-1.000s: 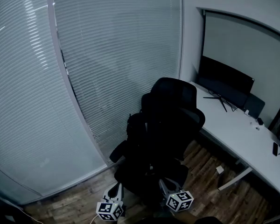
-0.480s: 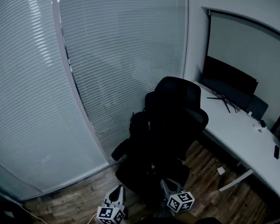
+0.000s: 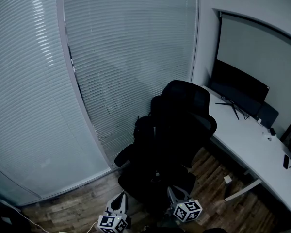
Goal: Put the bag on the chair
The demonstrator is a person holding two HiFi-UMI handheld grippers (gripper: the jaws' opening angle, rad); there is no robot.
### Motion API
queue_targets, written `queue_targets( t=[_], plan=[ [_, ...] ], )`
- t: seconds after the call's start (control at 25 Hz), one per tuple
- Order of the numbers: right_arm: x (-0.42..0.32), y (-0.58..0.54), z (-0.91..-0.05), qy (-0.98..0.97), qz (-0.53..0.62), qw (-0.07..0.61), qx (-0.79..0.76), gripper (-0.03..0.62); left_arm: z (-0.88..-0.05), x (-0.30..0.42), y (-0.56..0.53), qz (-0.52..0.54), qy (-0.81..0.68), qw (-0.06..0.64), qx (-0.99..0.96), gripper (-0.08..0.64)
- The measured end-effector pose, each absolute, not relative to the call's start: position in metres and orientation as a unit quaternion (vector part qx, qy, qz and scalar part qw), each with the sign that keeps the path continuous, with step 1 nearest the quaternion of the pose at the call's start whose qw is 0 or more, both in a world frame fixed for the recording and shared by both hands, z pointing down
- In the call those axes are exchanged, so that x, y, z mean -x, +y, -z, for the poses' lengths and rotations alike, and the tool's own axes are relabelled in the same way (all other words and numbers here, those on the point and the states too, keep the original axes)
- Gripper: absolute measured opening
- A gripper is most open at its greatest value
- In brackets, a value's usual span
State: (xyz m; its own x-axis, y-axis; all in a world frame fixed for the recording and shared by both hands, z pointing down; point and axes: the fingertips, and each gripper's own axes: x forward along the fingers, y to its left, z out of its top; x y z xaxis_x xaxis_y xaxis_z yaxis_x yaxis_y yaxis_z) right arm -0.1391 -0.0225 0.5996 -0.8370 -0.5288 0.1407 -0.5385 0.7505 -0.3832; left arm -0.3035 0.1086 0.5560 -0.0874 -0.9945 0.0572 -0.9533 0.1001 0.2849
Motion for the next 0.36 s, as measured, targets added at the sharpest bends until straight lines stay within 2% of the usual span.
queue_targets(
  t=[0.36],
  plan=[
    [0.1413, -0.0275, -0.5976, -0.934, -0.211, 0.010, -0.288, 0.051, -0.5582, 0.3016, 0.1000, 0.076, -0.729, 0.112, -0.671, 0.018]
  ],
)
